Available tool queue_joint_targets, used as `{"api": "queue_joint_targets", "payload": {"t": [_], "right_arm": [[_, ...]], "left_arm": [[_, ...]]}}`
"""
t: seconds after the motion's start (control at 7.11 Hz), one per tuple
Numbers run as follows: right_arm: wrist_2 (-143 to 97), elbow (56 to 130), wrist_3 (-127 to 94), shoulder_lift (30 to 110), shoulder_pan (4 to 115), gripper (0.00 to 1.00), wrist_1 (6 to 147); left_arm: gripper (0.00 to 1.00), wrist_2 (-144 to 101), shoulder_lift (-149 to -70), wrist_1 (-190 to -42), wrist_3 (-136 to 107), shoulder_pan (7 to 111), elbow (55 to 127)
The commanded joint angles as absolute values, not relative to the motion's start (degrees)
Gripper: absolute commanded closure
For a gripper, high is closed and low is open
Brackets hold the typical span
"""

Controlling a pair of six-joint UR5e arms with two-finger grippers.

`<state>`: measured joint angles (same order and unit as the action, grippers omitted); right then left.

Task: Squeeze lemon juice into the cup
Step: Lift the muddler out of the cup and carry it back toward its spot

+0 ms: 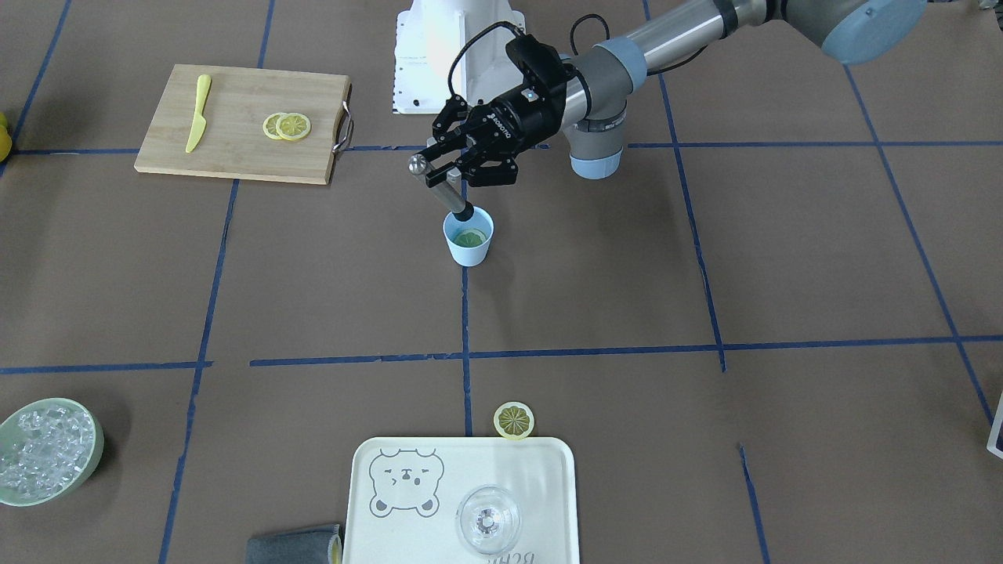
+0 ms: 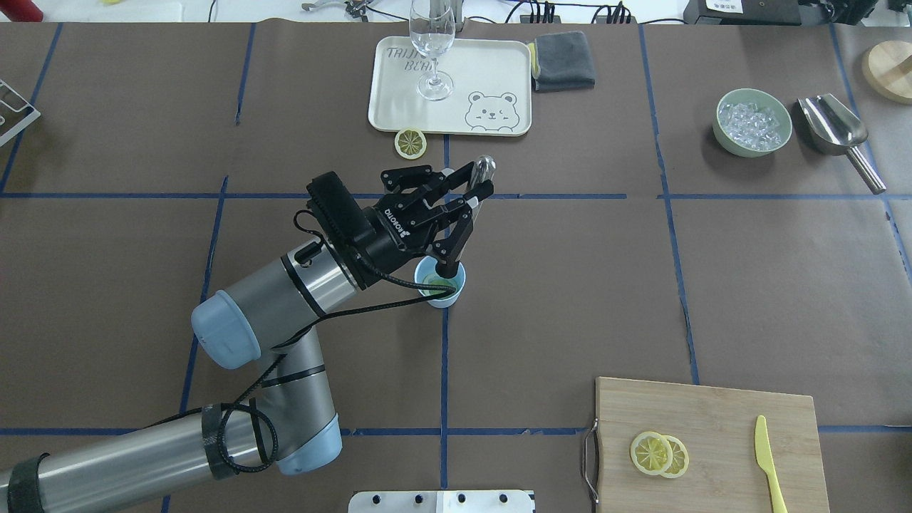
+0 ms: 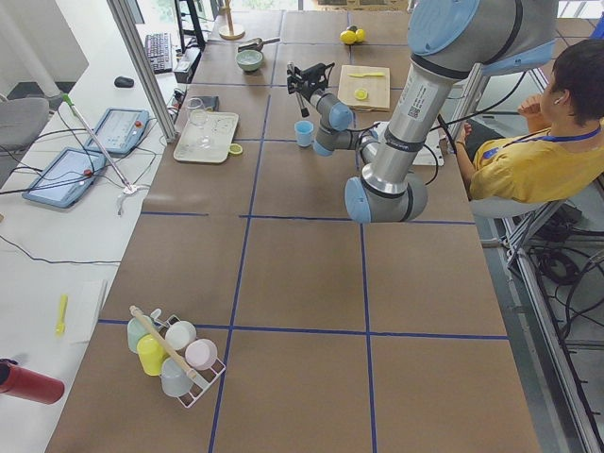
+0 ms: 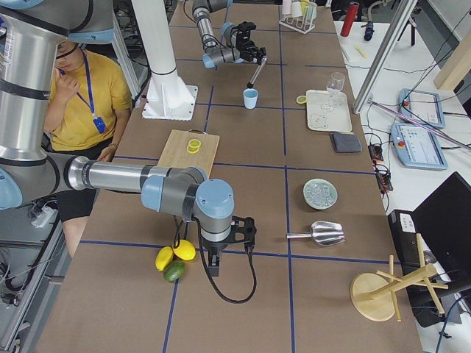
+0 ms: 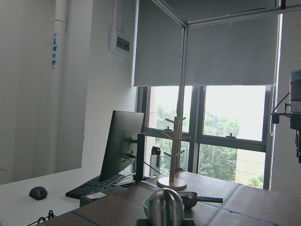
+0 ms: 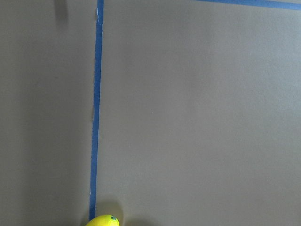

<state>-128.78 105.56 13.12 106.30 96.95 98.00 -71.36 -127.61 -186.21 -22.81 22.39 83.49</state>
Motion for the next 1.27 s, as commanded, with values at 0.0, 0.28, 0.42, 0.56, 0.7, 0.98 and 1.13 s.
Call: {"api": "queue_joint_targets", "payload": {"t": [0.0, 0.28, 0.42, 0.56, 0.7, 0.98, 1.13], "right_arm": [[-128.8, 105.5, 13.2, 106.3, 96.9, 0.00, 98.0], [-128.8, 105.5, 13.3, 106.4, 96.9, 0.00, 98.0], [-128.8, 105.5, 13.4, 106.4, 96.9, 0.00, 98.0], [-128.8, 105.5, 13.4, 106.5, 96.9, 0.00, 98.0], [-128.8, 105.5, 13.5, 106.6, 96.9, 0.00, 98.0], [-128.7, 105.5, 13.4, 106.7, 96.9, 0.00, 97.9], [-128.8, 105.5, 12.9, 106.7, 96.9, 0.00, 98.0]], "left_arm": [[1.00, -71.4, -127.0, -159.8, -27.2, 24.0, 95.6], [1.00, -71.6, -127.0, -129.8, -27.2, 26.0, 103.2], [1.00, -72.0, -127.0, -114.7, -26.7, 27.3, 106.1], [1.00, -72.0, -127.0, -104.4, -26.7, 28.2, 108.4], [1.00, -75.0, -126.9, -97.5, -27.1, 29.7, 109.8], [1.00, -93.8, -122.4, -90.6, -35.2, 38.0, 109.9], [1.00, -98.0, -117.6, -90.7, -48.6, 38.5, 109.6]]}}
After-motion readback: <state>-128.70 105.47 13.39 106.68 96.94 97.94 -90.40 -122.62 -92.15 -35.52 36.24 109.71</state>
